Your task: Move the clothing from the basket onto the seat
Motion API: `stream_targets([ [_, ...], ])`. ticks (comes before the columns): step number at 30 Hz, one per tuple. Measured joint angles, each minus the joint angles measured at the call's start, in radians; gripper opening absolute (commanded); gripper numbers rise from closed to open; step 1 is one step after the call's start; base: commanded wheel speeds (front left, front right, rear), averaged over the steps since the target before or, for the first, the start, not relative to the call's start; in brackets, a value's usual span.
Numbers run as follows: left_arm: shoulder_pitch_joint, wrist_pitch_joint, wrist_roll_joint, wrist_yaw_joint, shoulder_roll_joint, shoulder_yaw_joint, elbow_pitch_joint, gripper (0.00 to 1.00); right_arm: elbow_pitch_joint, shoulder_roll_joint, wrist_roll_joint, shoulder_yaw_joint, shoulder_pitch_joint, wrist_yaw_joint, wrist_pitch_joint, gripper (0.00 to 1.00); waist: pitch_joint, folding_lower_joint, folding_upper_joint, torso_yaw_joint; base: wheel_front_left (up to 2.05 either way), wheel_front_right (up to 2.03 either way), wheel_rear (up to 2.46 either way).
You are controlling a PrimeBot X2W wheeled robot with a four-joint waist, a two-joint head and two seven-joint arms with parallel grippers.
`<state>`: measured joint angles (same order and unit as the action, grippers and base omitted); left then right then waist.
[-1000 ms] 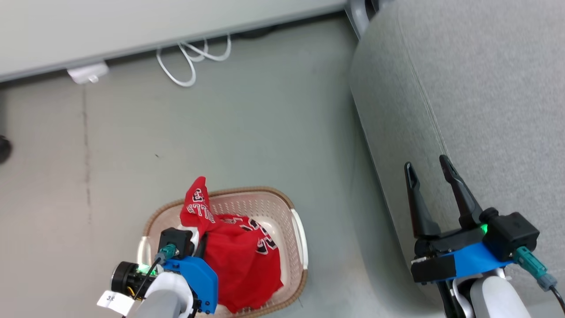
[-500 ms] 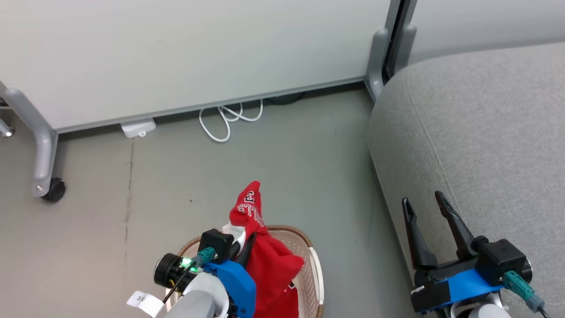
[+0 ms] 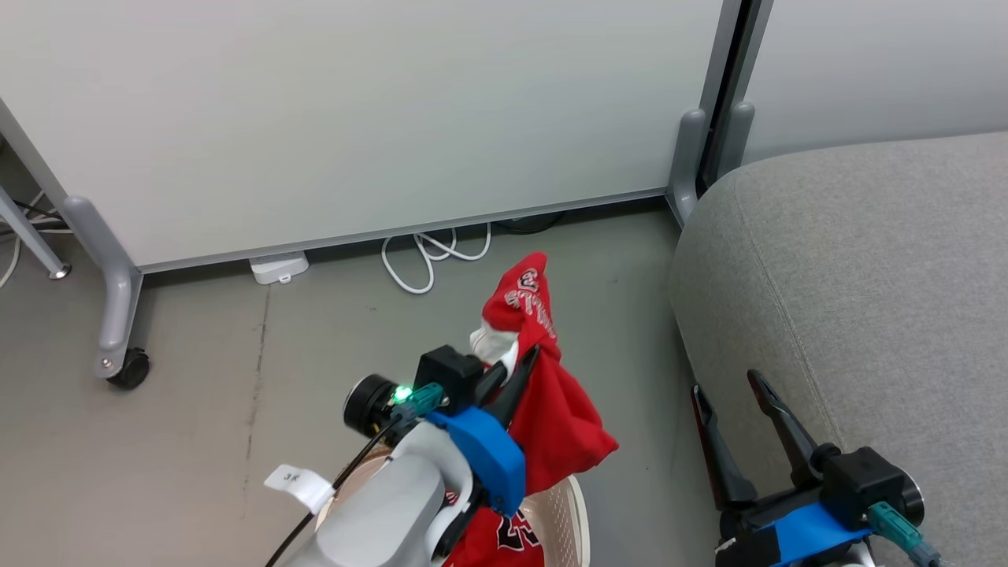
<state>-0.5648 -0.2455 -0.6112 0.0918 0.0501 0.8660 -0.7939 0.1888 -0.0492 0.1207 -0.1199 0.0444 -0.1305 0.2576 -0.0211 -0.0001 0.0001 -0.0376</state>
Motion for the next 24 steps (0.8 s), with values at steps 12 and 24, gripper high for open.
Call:
stream_targets([
  [12, -0.126, -0.002, -0.141, -0.063, 0.000, 0.136, 0.115, 0.00, 0.002, 0.000, 0.000, -0.036, -0.009, 0.000, -0.010, 1.00, 0.027, 0.0000, -0.0001, 0.001, 0.00, 0.00, 0.00],
  [24, -0.201, -0.011, -0.203, -0.100, 0.000, 0.208, 0.149, 0.00, -0.002, 0.000, 0.000, -0.043, -0.013, 0.000, -0.016, 1.00, 0.030, 0.0001, -0.0001, 0.013, 0.00, 0.00, 0.00],
])
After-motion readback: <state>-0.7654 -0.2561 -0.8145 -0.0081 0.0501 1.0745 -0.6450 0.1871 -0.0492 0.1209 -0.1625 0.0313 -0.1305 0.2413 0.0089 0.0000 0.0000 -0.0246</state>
